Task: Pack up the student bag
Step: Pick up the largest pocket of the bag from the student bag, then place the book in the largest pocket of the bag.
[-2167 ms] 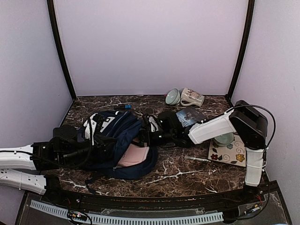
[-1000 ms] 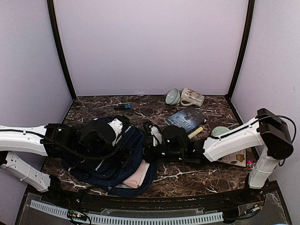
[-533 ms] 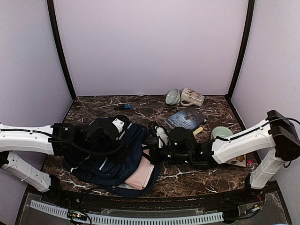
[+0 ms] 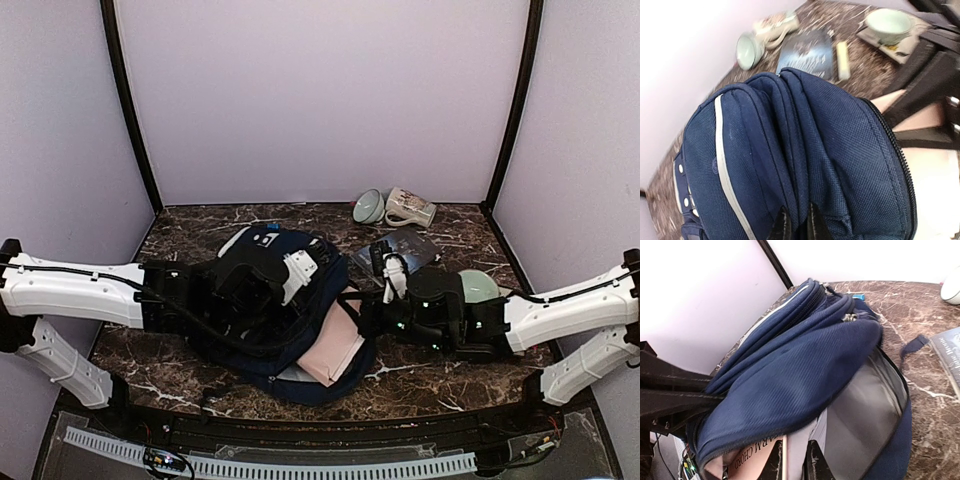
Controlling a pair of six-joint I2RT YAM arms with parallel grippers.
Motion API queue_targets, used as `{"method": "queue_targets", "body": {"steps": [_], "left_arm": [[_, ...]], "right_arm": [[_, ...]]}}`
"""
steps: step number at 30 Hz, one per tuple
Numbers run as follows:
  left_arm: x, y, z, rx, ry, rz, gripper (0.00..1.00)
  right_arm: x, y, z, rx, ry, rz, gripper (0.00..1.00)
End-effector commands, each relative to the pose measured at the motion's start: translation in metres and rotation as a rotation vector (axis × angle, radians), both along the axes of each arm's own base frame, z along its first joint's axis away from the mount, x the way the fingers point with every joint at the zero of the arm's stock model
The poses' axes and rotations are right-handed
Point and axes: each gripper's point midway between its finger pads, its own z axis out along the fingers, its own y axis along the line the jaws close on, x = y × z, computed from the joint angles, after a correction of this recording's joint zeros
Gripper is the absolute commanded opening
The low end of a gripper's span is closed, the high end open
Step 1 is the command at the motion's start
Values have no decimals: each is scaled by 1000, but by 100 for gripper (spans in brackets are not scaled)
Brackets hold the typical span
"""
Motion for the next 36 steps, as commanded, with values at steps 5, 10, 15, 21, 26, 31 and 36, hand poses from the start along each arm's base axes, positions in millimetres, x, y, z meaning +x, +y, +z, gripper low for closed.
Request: {"method": "queue_targets", "body": {"steps": [5,10,15,21,26,31,36], "left_arm": [[-24,-31,107,-246,-263,-273,0],[-37,-32,115,-315,-238,-337,0],[-41,-38,115,-340,-218,-364,0],[-42,-33,138,-387,-256,-363,0],[-38,-33,138,-393,-251,-335,0],[-24,-23,127,-372,-261,-228,0],[-4,-3,113,-319,-280,-68,0]], "right_arm": [[-31,9,61,216,1,186,0],[7,-8,60,255,-28,-7,0],[55,-15,46,294,2,-213,0],[84,-8,-3,220,62,-353,0],[93,-14,-11,327,48,-377,0],[76,28,-4,289,44,-146,24],[43,45,-2,306,94,67,61]]}}
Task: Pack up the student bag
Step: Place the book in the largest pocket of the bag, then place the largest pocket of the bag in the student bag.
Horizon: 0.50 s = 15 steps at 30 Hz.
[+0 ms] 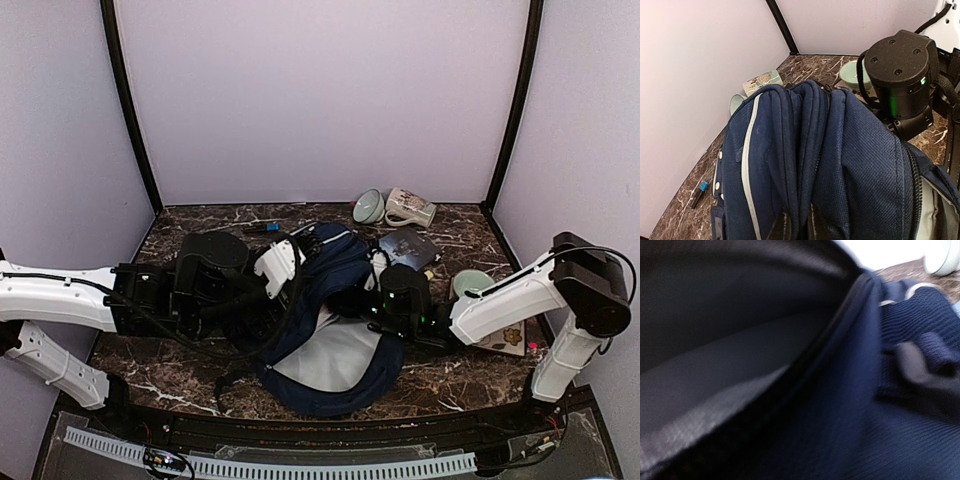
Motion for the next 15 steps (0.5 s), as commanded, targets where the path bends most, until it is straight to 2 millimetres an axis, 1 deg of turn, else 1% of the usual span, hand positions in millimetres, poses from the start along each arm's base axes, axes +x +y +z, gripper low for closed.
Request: {"method": "queue_targets", "body": {"steps": [1,2,4,6,8,11,13,15], "left_arm": [[19,21,48,-175,-82,179,0],[22,27,44,-161,-87,214,0],[26,39,37,-141,-93,266,0],[26,48,29,-125,-87,285,0],[26,59,25,-121,-87,312,0],[26,75,18,-115,-78,348,0],[23,84,16,-130,-65,354,0],[21,90,14,-149,-44,357,0]], "right_arm": [[-36,28,43,134,-47,243,64],[-41,26,41,106,-40,258,69],[-49,20,48,69,-45,271,79],[-53,13,45,0,-37,274,90],[-59,6,43,-70,-30,283,98],[-63,-9,35,-161,-16,264,100],[-61,-27,32,-203,-6,210,100],[-57,-49,30,-238,1,127,100]]}}
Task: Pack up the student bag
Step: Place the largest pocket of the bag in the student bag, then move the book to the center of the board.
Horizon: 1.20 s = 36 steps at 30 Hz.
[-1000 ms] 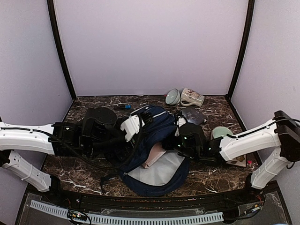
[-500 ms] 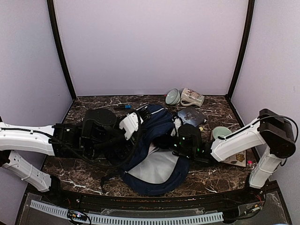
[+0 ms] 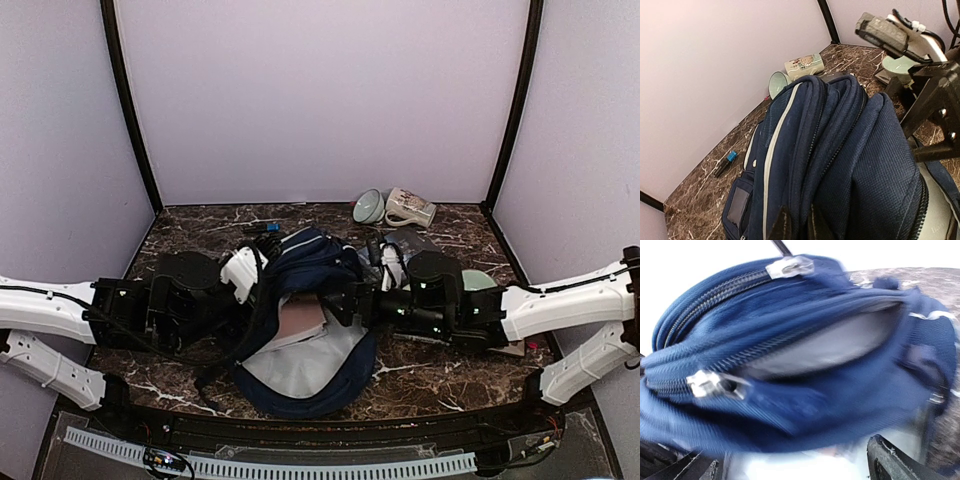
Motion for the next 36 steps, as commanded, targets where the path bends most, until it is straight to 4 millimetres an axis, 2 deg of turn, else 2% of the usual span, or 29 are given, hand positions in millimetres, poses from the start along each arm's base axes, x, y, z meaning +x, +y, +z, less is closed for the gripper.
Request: {"method": "queue_targets", "body": {"steps": [1,7,15,20,23,25,28,31,33,36], "left_arm": [[7,36,22,-132,-10,132,0],[2,50,2,-132,78,168,0],[-6,56,-35,-100,196,193,0],[-9,75,-67,-23,284,293,0],[-15,75,-78,-2,342,297,3],[-19,65,-73,-30,368,249,15],[-20,46,-50,-108,354,167,54],[-14,29,-16,-187,294,131,83],[-5,17,3,-212,254,121,94],[23,1,9,-242,291,112,95]], "right_arm": [[7,-50,-20,-166,-7,-156,100],[36,-112,-18,-278,-38,-411,100],[82,-153,-16,-292,-25,-484,100],[116,-177,-14,-269,22,-509,100],[135,-189,-14,-257,46,-528,100],[148,-195,-16,-243,69,-529,100],[169,-206,-16,-213,98,-536,100],[191,-216,-27,-189,153,-548,100],[206,-224,-32,-182,192,-570,100],[228,-238,-42,-224,258,-622,100]]}}
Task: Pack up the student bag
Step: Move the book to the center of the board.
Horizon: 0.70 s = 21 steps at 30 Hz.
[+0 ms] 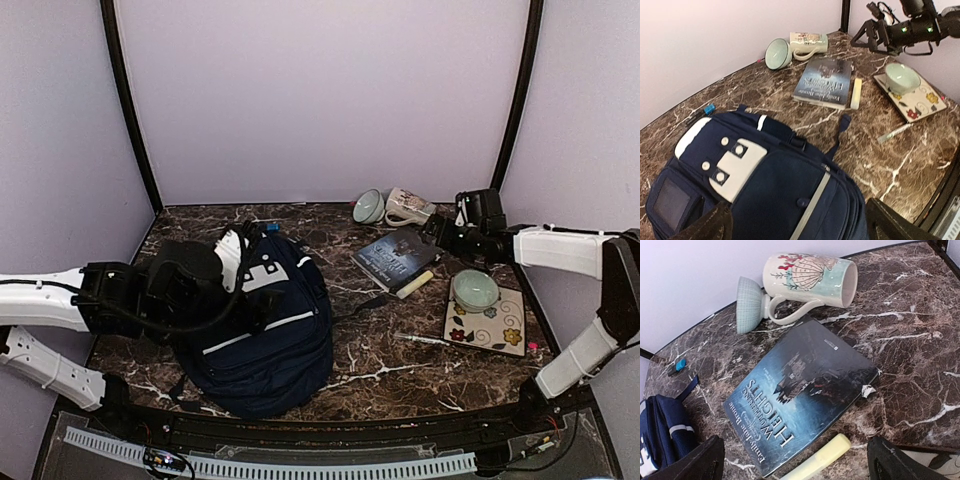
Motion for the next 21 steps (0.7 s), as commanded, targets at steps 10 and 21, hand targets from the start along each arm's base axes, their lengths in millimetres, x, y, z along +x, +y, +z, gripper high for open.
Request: {"method": "queue_targets", "body": {"steps": [10,21], "left_arm": [[130,-90,10,-181,155,-128,93],[242,-134,-72,-306,461,-188,92]], "right_arm": [[74,-20,-20,36,133,-82,100],[90,-36,-74,-68,292,-116,100]]}}
